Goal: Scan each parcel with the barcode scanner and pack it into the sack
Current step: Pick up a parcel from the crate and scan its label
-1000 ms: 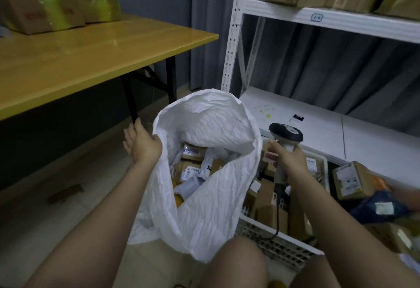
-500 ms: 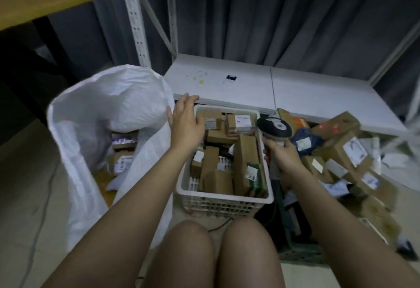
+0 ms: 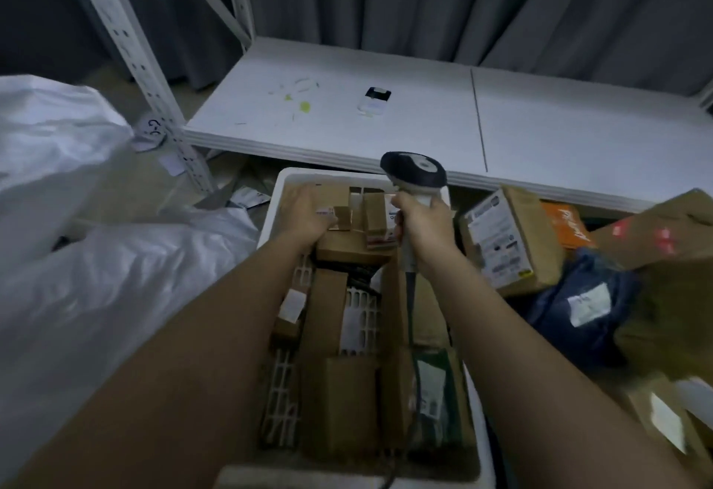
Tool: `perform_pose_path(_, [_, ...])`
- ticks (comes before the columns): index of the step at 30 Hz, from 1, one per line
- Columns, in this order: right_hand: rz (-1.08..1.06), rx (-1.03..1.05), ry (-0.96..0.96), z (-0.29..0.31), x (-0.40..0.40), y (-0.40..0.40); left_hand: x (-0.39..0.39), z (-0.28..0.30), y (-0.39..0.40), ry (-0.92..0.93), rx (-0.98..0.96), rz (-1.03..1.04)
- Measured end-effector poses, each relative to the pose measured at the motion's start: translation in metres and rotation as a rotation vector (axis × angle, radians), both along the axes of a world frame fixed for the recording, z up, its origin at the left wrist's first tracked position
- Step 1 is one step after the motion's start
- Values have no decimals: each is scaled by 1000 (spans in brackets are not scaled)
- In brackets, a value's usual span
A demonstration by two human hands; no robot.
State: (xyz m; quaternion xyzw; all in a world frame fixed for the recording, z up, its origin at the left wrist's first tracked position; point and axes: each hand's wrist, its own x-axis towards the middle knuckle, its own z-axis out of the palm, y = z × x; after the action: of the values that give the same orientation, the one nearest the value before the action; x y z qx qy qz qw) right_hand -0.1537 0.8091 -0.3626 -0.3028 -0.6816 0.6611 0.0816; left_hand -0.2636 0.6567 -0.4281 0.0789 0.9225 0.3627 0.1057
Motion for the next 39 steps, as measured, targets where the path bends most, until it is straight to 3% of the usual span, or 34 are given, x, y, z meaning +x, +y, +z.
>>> perform_pose_path(7, [53, -12, -43, -58, -53, 12, -69, -56, -7, 119, -325, -165])
perform_pose_path(11, [50, -28, -45, -68, -51, 12, -65, -66, -4, 258, -388, -92])
perform_pose_path(13, [19, -80, -31, -65, -46, 11, -50, -59, -2, 273, -282, -26])
perform_pose_path(15, [-21, -136, -2, -57, -37, 10, -27, -41, 0, 199, 65, 82])
perform_pose_path(17, [-67, -174, 34, -47, -24, 8, 3, -14, -1, 12, 429, 158])
perform_pose_path(19, [-106, -213, 63, -33, -5, 2, 37, 13, -7, -120, 602, 168])
perform_pose_path(24, [-99, -182, 140, 20, 65, -20, 127, 71, -39, -226, 683, 73])
perform_pose_path(34, [187, -232, 190, 74, 202, -69, 258, 151, -115, -234, 696, 63])
perform_pose_path(39, [35, -303, 178, 74, 228, -91, 292, 152, -131, -363, 814, 139])
